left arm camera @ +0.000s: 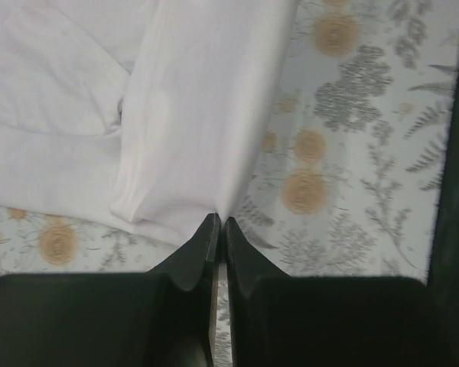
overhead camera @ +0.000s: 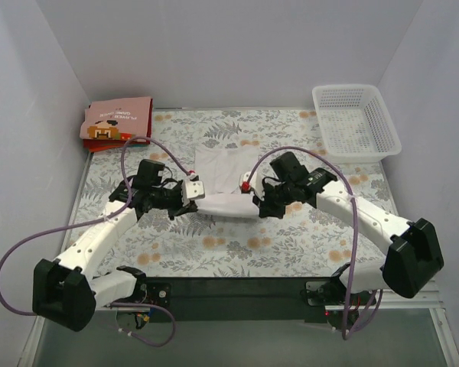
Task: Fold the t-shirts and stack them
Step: Fold the tshirt
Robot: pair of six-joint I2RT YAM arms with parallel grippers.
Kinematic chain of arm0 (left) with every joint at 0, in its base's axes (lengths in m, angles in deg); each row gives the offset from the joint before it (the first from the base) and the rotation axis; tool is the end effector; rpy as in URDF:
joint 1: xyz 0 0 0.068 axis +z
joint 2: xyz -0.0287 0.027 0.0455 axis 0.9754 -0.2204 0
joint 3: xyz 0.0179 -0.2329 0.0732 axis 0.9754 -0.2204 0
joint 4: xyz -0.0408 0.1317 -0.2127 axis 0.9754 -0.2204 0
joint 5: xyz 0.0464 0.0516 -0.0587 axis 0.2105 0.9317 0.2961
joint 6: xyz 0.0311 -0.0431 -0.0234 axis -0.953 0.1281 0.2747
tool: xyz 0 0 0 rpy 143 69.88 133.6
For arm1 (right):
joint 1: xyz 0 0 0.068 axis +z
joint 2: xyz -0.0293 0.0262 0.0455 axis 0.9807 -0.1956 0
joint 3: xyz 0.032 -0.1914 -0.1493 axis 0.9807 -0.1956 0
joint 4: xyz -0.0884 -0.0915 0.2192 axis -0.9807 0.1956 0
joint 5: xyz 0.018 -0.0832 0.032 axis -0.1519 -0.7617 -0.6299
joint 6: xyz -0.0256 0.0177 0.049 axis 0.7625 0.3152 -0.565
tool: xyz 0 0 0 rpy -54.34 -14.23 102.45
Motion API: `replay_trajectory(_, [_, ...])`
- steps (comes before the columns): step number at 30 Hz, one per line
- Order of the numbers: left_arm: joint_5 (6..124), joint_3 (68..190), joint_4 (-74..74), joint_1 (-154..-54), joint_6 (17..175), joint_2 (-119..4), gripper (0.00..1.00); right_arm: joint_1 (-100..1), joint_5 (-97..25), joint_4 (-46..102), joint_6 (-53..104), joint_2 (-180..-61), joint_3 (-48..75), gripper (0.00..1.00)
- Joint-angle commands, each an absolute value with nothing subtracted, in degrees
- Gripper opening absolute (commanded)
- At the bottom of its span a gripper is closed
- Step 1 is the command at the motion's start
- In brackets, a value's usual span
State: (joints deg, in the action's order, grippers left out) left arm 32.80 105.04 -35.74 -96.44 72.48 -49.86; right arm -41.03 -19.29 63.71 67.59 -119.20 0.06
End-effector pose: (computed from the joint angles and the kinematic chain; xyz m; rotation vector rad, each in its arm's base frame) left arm 0.2159 -0.1036 0.2232 0.9259 2.2285 -0.9311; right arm 0.2175 0.1894 0.2411 -1.6040 1.8845 0.5430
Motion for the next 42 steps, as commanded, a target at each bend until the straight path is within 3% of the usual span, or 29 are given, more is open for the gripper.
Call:
replay_trajectory(1, [26.7, 102.6, -49.3, -97.6, 72.1, -43.7, 0.0, -37.4, -13.4, 69.7, 63.8, -114.2, -4.5, 0.01])
replay_trajectory(7, [27.8, 108.2, -49.7, -96.3, 76.2, -45.9, 0.0, -38.3, -14.6, 71.9, 67.1, -116.5, 2.7, 0.01])
replay_trajectory(18, [27.5, 129.2, -39.8, -89.7, 77.4, -76.3, 0.0, -48.2, -16.3, 73.1, 79.0, -142.0, 23.2, 0.01])
replay_trajectory(25, [31.4, 130.9, -27.5, -89.5, 83.8, -89.2, 0.0, -51.4, -17.5, 71.2, 80.7, -157.8, 32.0, 0.01])
replay_trajectory(31, [32.7, 126.6, -26.6, -89.7, 83.9, -91.9, 0.0, -51.2, -17.2, 68.8, 78.8, -161.8, 30.5, 0.01])
replay_trajectory(42, [30.8, 107.1, -31.5, -92.1, 79.7, -74.2, 0.02, -46.5, -10.5, 67.2, 71.9, -144.8, 8.2, 0.02])
